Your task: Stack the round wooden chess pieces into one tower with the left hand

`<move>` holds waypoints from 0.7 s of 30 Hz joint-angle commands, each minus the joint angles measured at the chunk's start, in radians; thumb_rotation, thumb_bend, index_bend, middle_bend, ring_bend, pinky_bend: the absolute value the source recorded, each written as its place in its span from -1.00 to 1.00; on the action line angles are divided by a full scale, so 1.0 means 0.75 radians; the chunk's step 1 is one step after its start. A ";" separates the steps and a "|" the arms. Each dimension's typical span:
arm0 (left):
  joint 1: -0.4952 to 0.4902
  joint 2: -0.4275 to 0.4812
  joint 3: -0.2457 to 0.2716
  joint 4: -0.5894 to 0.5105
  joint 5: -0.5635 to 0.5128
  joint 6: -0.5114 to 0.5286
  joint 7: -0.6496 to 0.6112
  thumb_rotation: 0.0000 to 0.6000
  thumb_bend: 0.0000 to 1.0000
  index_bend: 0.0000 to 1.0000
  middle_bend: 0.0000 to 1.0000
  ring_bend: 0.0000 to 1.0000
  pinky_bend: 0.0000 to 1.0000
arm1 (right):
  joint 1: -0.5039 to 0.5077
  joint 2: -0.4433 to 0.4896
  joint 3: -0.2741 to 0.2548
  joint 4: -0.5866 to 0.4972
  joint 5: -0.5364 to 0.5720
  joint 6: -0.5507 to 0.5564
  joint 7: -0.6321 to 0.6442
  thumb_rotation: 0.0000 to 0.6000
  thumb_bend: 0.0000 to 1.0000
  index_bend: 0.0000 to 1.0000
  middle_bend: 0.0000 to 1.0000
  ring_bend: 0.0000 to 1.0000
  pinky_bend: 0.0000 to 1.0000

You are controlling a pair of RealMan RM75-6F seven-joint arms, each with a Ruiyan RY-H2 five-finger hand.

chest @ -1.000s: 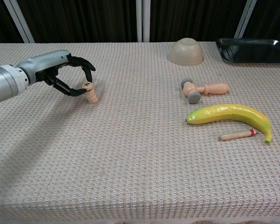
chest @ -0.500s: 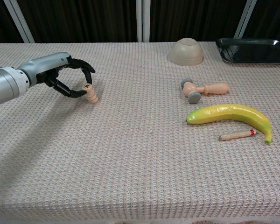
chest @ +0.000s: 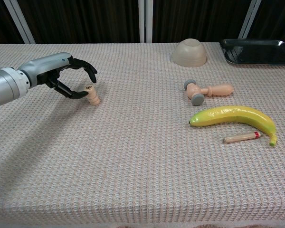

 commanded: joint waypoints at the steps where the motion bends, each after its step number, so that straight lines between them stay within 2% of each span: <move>1: 0.002 0.001 0.002 -0.001 0.004 0.004 -0.003 1.00 -0.36 -0.28 -0.71 -1.00 -1.00 | 0.001 0.000 0.001 0.000 0.001 -0.001 0.000 1.00 -0.97 -1.00 -1.00 -1.00 -1.00; 9: 0.002 0.002 -0.002 -0.001 0.002 0.010 0.004 1.00 -0.36 -0.28 -0.72 -1.00 -1.00 | -0.001 -0.001 0.000 0.000 0.001 0.000 0.000 1.00 -0.97 -1.00 -1.00 -1.00 -1.00; 14: 0.029 0.031 0.000 -0.050 -0.002 0.051 0.030 1.00 -0.36 -0.29 -0.72 -1.00 -1.00 | -0.003 -0.002 -0.002 0.000 -0.003 0.003 0.000 1.00 -0.97 -1.00 -1.00 -1.00 -1.00; 18: 0.108 0.120 0.029 -0.168 0.005 0.154 0.092 1.00 -0.37 -0.39 -0.72 -1.00 -1.00 | -0.006 -0.001 -0.004 -0.002 -0.016 0.017 0.006 1.00 -0.97 -1.00 -1.00 -1.00 -1.00; 21: 0.218 0.211 0.077 -0.283 0.031 0.318 0.215 1.00 -0.43 -0.47 -0.72 -1.00 -1.00 | -0.011 -0.001 -0.007 -0.002 -0.023 0.027 0.007 1.00 -0.97 -1.00 -1.00 -1.00 -1.00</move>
